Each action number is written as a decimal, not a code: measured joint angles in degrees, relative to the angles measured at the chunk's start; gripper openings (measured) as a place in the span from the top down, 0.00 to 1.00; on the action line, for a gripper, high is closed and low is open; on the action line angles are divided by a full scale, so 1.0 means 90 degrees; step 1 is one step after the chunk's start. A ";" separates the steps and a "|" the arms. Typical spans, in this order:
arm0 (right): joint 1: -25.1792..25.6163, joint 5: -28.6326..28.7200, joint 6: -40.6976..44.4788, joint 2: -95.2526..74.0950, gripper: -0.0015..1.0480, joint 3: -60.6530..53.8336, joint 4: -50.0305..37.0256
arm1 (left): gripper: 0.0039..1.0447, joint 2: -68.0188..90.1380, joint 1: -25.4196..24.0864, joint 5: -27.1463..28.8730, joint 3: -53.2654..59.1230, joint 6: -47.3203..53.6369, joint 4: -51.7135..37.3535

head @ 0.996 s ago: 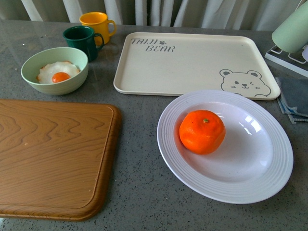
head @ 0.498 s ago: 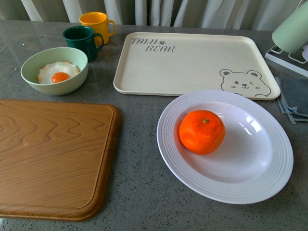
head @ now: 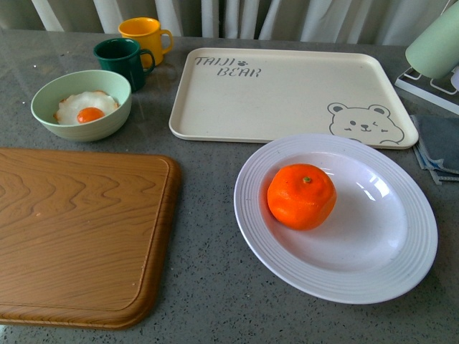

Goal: Place orange and plate with both arms

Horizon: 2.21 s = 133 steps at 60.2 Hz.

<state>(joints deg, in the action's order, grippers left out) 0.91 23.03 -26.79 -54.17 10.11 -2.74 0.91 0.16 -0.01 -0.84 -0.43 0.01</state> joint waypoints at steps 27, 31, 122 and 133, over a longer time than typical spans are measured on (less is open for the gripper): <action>-0.0333 -0.0437 -0.0789 -0.2858 0.09 -0.0163 -0.2786 | 0.08 0.0000 0.0000 0.0000 0.0000 0.0000 0.0000; -0.0398 -0.0474 -0.0928 -0.3215 0.09 -0.0163 -0.3123 | 0.08 0.0000 0.0000 0.0000 0.0000 0.0000 0.0000; -0.0661 -0.1049 -0.1863 -0.5676 0.86 0.0891 -0.4243 | 0.08 0.0000 0.0000 0.0000 0.0000 0.0000 0.0000; -0.0517 -0.0806 -0.1877 -0.5265 0.89 0.0801 -0.3932 | 0.08 0.0000 0.0000 0.0000 0.0000 0.0000 0.0000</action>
<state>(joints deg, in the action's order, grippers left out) -3.75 15.77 -43.68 -101.56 17.32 -38.13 0.91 0.16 -0.01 -0.84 -0.43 0.01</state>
